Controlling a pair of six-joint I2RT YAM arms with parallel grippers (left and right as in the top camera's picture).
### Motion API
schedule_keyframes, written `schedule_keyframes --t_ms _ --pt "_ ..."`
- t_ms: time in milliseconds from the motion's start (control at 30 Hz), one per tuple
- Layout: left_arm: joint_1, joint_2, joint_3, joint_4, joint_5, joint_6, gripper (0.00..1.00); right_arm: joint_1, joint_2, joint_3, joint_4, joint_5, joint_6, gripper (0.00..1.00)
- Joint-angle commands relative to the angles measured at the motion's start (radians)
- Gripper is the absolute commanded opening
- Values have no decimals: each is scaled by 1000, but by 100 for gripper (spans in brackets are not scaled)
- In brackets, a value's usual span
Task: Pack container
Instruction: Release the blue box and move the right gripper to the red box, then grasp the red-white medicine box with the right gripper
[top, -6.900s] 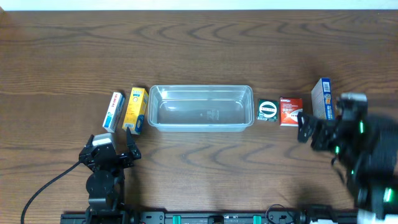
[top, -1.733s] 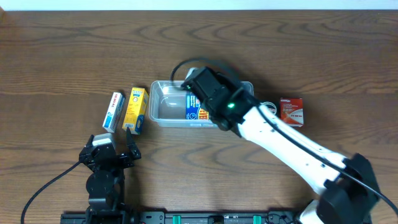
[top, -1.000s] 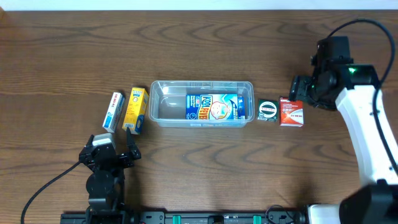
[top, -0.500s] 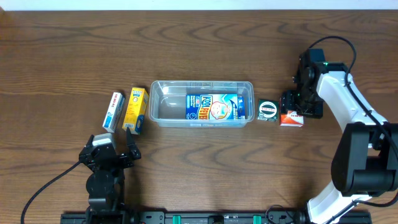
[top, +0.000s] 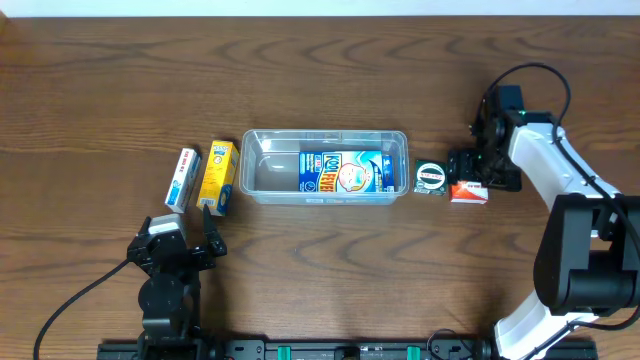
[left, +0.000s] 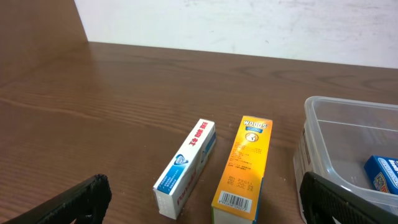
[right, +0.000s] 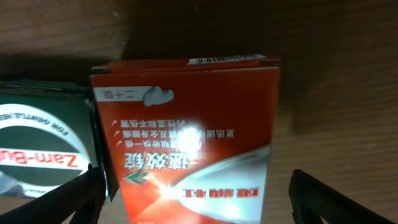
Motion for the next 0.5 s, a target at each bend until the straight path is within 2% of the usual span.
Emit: schedule_keyframes --t_ms 0,467 --pt "5 0 -26 -6 -1 -9 98 -22 4 -24 28 15 -16 91" --pt "5 0 -26 -6 -1 -9 98 -24 5 -127 211 14 -16 80"
